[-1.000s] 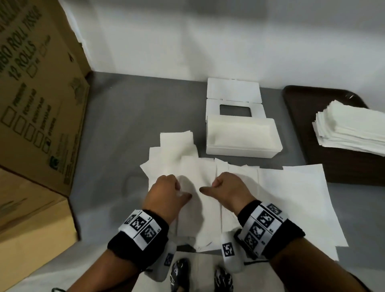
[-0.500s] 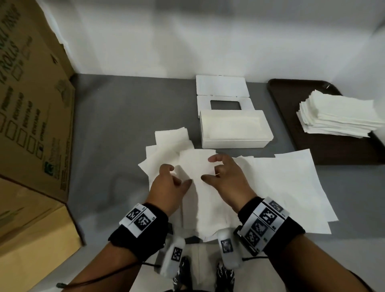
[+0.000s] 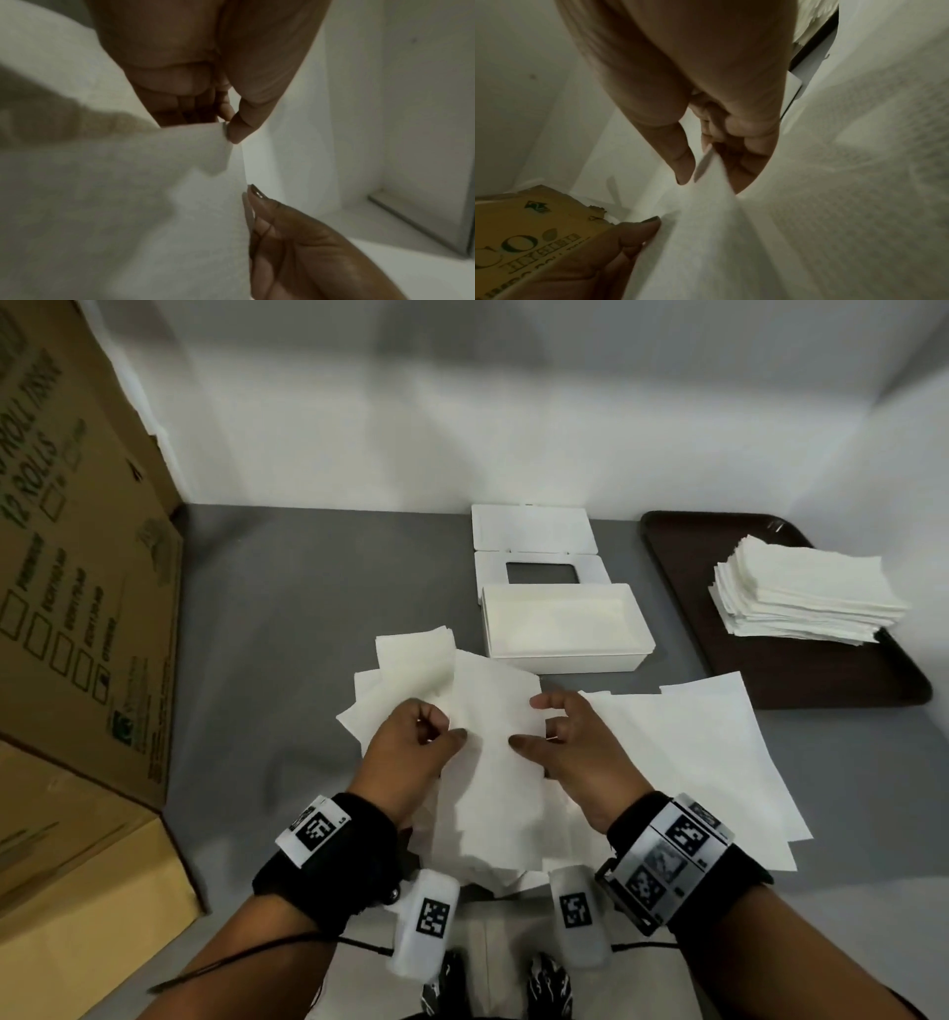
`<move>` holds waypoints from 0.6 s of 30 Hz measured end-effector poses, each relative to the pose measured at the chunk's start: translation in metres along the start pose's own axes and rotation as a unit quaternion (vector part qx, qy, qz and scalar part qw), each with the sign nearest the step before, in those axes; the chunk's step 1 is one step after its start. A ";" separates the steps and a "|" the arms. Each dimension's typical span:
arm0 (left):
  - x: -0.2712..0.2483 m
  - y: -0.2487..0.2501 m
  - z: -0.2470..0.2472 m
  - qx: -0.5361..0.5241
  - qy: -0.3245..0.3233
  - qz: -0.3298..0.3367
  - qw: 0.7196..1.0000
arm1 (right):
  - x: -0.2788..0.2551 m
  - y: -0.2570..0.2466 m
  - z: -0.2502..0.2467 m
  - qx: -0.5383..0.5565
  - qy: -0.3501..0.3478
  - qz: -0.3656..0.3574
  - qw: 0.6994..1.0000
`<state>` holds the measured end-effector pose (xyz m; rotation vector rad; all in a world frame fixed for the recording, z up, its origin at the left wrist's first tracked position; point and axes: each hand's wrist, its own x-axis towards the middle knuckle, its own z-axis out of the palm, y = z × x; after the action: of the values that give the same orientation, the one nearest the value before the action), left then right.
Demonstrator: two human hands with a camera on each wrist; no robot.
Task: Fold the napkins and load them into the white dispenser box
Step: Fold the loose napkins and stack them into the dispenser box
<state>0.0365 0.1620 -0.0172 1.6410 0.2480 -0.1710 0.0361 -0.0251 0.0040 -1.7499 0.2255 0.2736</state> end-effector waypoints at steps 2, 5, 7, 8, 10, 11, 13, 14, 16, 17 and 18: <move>0.001 0.009 0.002 0.052 -0.001 0.046 0.998 | 0.004 -0.003 -0.008 -0.070 0.045 -0.017 0.996; 0.006 0.029 0.005 0.117 -0.041 0.097 0.988 | 0.014 -0.014 -0.022 -0.126 0.060 -0.079 0.987; 0.009 0.044 0.009 0.165 -0.076 0.135 0.974 | 0.023 -0.026 -0.032 -0.135 0.018 -0.106 0.985; 0.010 0.052 0.011 0.181 -0.094 0.151 0.967 | 0.027 -0.033 -0.038 -0.137 -0.011 -0.108 0.985; 0.012 0.067 0.018 0.201 -0.124 0.170 0.957 | 0.035 -0.045 -0.050 -0.134 -0.067 -0.103 0.983; 0.013 0.073 0.021 0.207 -0.133 0.176 0.953 | 0.039 -0.049 -0.057 -0.133 -0.091 -0.099 0.982; 0.018 0.084 0.029 0.221 -0.150 0.183 0.946 | 0.046 -0.055 -0.071 -0.127 -0.133 -0.100 0.978; 0.020 0.089 0.034 0.227 -0.158 0.183 0.943 | 0.049 -0.057 -0.078 -0.123 -0.149 -0.102 0.976; 0.025 0.093 0.042 0.246 -0.174 0.182 0.936 | 0.052 -0.061 -0.090 -0.126 -0.159 -0.101 0.974; 0.029 0.094 0.047 0.259 -0.177 0.180 0.932 | 0.053 -0.063 -0.098 -0.130 -0.159 -0.098 0.974; 0.030 0.095 0.052 0.267 -0.176 0.180 0.930 | 0.055 -0.063 -0.104 -0.132 -0.162 -0.091 0.974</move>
<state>0.0927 0.1053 0.0620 2.1231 -0.4107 -0.2642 0.1130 -0.1149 0.0652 -1.9417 -0.2167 0.4647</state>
